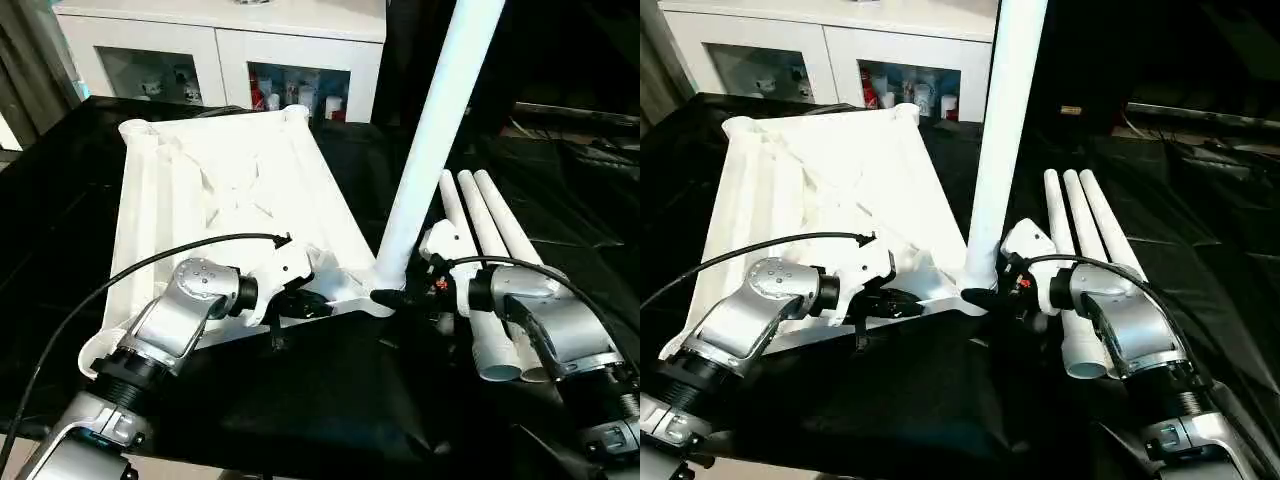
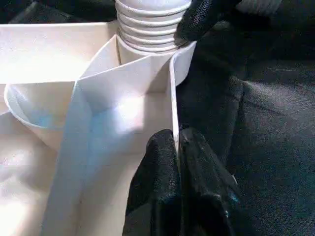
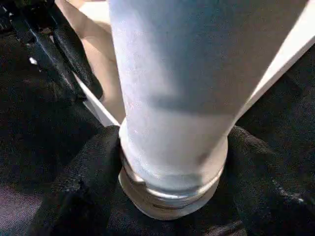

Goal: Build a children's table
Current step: Rotate leg to tighten

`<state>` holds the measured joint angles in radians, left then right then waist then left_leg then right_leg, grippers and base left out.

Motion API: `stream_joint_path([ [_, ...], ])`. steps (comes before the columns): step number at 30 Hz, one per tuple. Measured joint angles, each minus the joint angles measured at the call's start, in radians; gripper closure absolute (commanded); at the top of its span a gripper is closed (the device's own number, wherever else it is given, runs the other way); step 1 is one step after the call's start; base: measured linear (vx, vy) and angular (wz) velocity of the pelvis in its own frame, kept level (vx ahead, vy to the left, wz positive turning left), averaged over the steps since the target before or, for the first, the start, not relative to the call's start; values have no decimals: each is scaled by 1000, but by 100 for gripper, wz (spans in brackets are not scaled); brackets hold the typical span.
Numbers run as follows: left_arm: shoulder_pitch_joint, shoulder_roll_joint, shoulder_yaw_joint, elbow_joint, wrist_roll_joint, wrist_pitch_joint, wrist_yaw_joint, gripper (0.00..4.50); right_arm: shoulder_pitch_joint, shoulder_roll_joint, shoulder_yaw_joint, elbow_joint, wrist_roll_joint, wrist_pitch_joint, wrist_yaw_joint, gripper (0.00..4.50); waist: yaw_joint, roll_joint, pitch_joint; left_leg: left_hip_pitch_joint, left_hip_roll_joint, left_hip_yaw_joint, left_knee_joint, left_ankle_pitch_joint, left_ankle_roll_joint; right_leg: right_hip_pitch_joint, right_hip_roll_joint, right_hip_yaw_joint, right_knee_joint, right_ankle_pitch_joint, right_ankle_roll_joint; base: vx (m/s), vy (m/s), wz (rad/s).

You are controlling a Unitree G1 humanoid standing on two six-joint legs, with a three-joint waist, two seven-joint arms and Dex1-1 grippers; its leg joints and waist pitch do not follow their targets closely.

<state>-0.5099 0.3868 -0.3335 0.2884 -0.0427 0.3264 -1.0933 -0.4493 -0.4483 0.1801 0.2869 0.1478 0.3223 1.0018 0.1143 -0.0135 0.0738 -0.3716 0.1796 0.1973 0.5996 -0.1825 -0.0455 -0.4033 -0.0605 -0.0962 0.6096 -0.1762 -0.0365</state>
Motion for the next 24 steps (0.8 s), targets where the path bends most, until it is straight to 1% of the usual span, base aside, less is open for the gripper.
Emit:
stream_joint_path([
  [2, 0, -3, 4, 0, 0, 10, 23, 450, 0, 26, -13, 13, 0, 0, -35, 173, -3, 0, 0, 0, 0, 0, 0, 0, 0, 0, 0, 0, 0, 0, 0, 0, 0, 0],
  [5, -8, -47, 17, 34, 24, 23, 106, 450, -11, 103, -52, 73, -3, 3, -163, 176, -17, 0, 0, 0, 0, 0, 1, 0, 0, 0, 0, 0, 0, 0, 0, 0, 0, 0],
  [6, -25, -82, 23, 64, 41, 39, 161, 450, -24, 150, -76, 111, -8, 4, -249, 177, -24, 0, 0, 1, 0, 0, 2, 0, 0, 0, 0, 0, 1, 0, 1, 0, 0, 0],
  [7, -41, -103, 23, 84, 48, 51, 195, 450, -31, 177, -94, 129, -15, 4, -306, 177, -26, 0, 0, 1, 0, 0, 2, 0, 0, 0, 0, 0, 0, -1, 1, 0, 0, 0],
  [8, -54, -126, 26, 103, 51, 63, 232, 450, -43, 204, -109, 153, -15, 4, -363, 177, -27, 0, 0, 1, 0, 0, 2, 0, 0, 0, 0, 0, 0, -1, 2, 0, 0, 0],
  [10, -97, -197, 45, 165, 70, 98, 341, 450, -96, 293, -155, 233, -25, 0, -537, 178, -31, 0, 0, 2, 0, 0, 1, 0, 0, 0, 0, 0, 1, 0, 1, 0, 0, 0],
  [12, -129, -259, 54, 209, 82, 124, 435, 450, -139, 354, -186, 300, -35, -20, -681, 178, -31, 0, 0, 2, 0, 0, 1, 0, -1, 0, 0, 0, 1, 0, 1, 0, 0, 0],
  [15, -144, -290, 54, 231, 87, 130, 489, 450, -157, 385, -204, 340, -37, -49, -752, 178, -27, 0, -1, 2, 0, 0, 1, 0, 0, 1, 0, 0, 0, 1, -1, 0, 0, 0],
  [19, -153, -298, 60, 247, 96, 126, 499, 450, -172, 407, -220, 368, -46, -71, -780, 178, -27, 0, -1, 2, 0, 0, 1, 0, 0, 1, 0, 0, 0, 2, -2, 0, 0, 0],
  [21, -153, -295, 58, 248, 99, 121, 496, 450, -173, 408, -220, 369, -47, -72, -779, 108, -27, 0, -1, 2, 0, 0, 1, 0, 0, 1, 0, 0, 0, 1, -2, 0, 0, 0],
  [23, -153, -290, 57, 248, 100, 116, 495, 450, -176, 418, -221, 371, -45, -79, -777, 108, -30, 0, -1, 3, 0, 0, 1, 0, 0, 1, 0, 0, 0, 1, -1, 0, 0, 0],
  [24, -153, -286, 58, 248, 100, 115, 495, 450, -179, 423, -221, 376, -45, -85, -776, 88, -31, 0, -1, 3, 0, 0, 0, 0, 0, 0, 0, 0, 1, 1, -1, 0, 0, 0],
])
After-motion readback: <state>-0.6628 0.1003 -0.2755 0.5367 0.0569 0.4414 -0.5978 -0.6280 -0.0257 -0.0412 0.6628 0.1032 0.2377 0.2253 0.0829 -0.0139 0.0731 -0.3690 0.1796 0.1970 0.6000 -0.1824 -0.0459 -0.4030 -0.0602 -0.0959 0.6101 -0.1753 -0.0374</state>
